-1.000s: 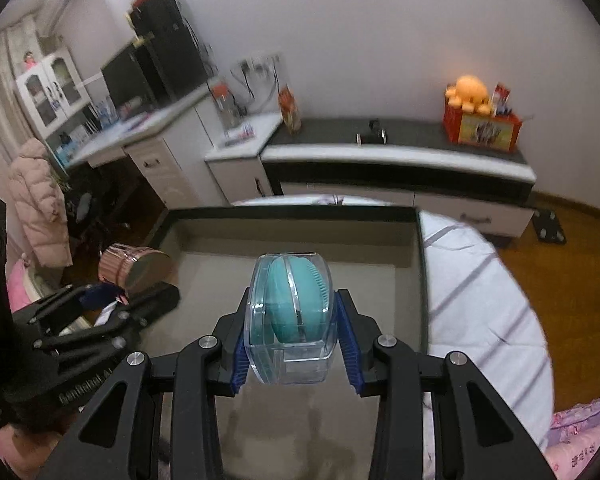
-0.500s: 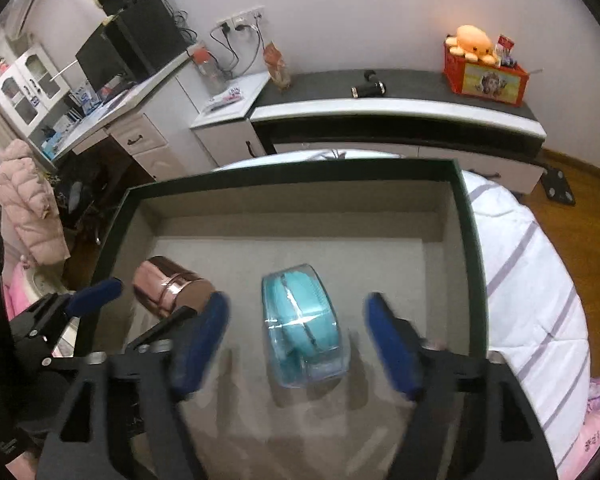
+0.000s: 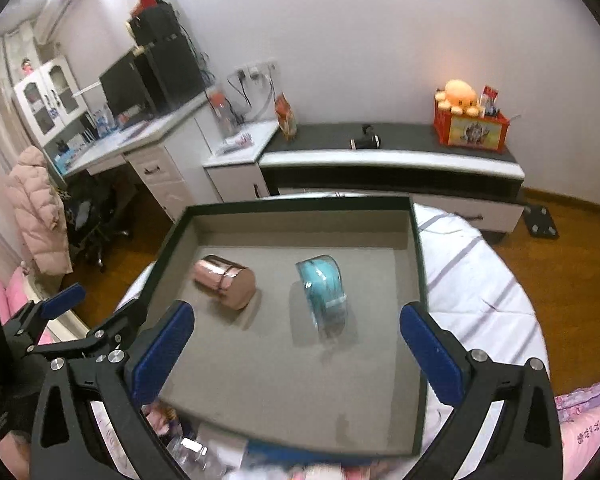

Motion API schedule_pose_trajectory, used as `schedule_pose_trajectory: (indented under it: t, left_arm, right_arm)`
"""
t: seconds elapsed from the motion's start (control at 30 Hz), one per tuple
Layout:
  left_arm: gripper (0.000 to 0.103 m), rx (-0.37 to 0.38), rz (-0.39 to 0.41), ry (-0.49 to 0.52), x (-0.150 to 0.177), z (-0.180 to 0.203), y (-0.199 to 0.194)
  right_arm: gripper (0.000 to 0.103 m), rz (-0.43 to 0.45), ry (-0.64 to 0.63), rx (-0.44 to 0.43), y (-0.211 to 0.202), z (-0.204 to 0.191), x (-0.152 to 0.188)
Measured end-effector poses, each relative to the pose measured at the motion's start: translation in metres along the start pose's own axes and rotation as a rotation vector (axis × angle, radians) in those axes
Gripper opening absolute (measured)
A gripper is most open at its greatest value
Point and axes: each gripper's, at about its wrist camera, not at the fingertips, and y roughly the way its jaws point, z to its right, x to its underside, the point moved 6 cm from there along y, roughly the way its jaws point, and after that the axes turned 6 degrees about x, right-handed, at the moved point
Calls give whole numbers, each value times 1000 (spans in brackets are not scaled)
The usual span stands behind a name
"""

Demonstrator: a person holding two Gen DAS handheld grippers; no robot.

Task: Organize rigid objects
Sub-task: 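Withdraw both tools from the box back over the table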

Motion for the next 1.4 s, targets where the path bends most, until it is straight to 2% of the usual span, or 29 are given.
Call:
schedule_pose_trajectory:
  t: [0.33,0.6,0.77,0.9,0.97,1.1,1.4]
  left_arm:
    - [103,-15,128,3,33,-5,-80]
    - [103,-26,203,15,67,5,-124]
    - [103,-30,215,22,93,12,-140]
    - [103,-24,208,-14,119,7,-147]
    - [103,-12,194,-7,128,10,-146]
    - [103,-41,199,27,141,12,-151]
    - [103,-18,136,18,154,6,-126]
  right_arm:
    - [103,176,-7,10,-100,1,41]
    - [103,237,-19,46,-145,7,81]
    - [103,276,4,63,-166,9,111]
    - [103,289,37,64,-173,7,138]
    - [103,292,55,65,-175,7,152]
    - [103,265,41,69,-171,1,171]
    - [103,218,24,79,-150,3,179]
